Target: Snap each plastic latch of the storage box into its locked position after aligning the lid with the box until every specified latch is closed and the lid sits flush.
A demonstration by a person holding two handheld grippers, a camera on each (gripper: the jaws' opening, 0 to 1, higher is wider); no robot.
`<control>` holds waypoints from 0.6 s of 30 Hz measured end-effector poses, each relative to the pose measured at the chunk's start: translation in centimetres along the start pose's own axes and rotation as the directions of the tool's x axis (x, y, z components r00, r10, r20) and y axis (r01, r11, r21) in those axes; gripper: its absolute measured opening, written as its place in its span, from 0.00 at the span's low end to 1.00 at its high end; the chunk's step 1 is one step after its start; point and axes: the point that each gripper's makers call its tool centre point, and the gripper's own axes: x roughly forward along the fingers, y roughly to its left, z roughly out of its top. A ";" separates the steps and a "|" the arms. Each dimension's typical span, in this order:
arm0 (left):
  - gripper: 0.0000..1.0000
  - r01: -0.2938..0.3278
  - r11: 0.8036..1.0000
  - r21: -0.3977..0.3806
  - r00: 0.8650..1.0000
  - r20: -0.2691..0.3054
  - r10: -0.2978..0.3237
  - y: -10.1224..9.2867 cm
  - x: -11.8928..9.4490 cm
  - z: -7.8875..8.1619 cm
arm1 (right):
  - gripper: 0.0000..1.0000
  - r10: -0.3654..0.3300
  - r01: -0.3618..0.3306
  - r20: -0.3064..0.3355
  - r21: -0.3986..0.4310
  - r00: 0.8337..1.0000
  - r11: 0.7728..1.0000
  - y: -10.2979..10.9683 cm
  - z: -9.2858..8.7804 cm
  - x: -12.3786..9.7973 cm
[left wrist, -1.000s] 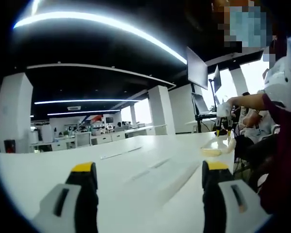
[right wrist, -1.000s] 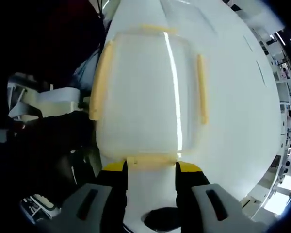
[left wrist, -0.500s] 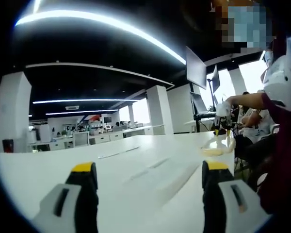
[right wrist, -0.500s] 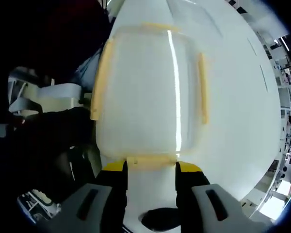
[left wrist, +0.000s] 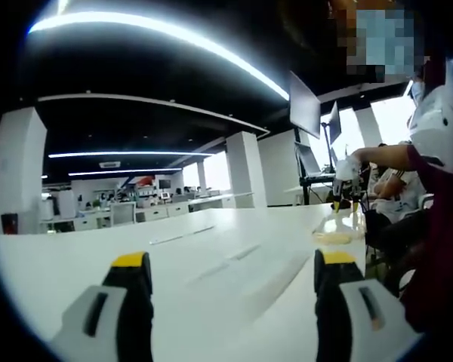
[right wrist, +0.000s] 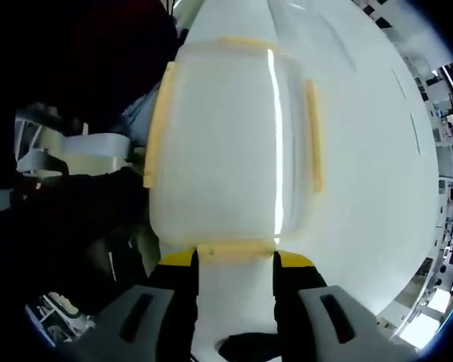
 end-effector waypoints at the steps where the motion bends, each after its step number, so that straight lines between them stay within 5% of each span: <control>1: 0.88 0.000 1.000 0.000 1.000 0.000 0.000 0.0 0.0 0.0 | 0.37 0.001 -0.001 0.001 -0.002 1.000 1.000 0.0 0.1 0.0; 18: 0.88 -0.001 1.000 -0.006 1.000 0.003 0.001 0.2 0.0 -0.3 | 0.37 0.011 -0.011 0.008 0.005 1.000 1.000 0.1 1.9 0.0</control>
